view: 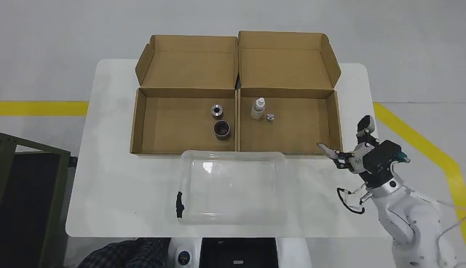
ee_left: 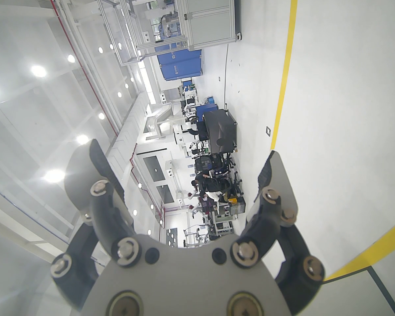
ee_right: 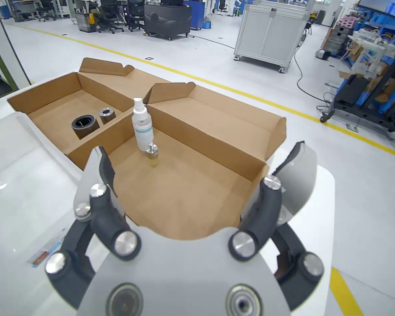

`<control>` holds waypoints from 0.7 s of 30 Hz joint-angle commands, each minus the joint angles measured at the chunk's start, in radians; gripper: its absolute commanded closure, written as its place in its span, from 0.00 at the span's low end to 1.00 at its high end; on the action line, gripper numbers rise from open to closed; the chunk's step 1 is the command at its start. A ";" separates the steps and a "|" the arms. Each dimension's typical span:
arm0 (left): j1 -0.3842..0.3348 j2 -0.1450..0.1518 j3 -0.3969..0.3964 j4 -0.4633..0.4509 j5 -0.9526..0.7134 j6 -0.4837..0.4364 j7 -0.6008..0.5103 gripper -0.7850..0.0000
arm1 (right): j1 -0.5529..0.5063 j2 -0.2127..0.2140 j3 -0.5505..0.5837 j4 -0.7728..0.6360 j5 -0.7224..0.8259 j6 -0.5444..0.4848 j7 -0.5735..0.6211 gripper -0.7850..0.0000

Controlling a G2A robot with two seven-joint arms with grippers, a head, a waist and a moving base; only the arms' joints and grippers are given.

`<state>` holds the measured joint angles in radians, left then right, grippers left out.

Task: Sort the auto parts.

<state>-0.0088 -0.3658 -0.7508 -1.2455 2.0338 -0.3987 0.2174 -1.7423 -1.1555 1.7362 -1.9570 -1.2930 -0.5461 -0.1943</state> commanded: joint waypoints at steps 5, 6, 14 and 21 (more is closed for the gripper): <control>0.000 0.000 0.000 0.000 0.000 0.000 0.000 0.00 | -0.042 0.001 0.042 0.034 0.013 0.006 -0.042 0.00; 0.000 0.000 0.000 0.000 0.000 0.000 0.000 0.00 | -0.045 0.002 0.046 0.038 0.011 0.004 -0.048 0.00; 0.000 0.000 0.000 0.000 0.000 0.000 0.000 0.00 | -0.065 0.001 0.050 0.045 -0.008 0.019 -0.091 0.00; 0.000 0.000 0.000 0.000 0.000 0.000 0.000 0.00 | -0.065 0.001 0.050 0.045 -0.008 0.019 -0.091 0.00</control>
<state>-0.0088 -0.3658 -0.7508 -1.2455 2.0338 -0.3987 0.2174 -1.8073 -1.1542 1.7867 -1.9117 -1.3010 -0.5268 -0.2856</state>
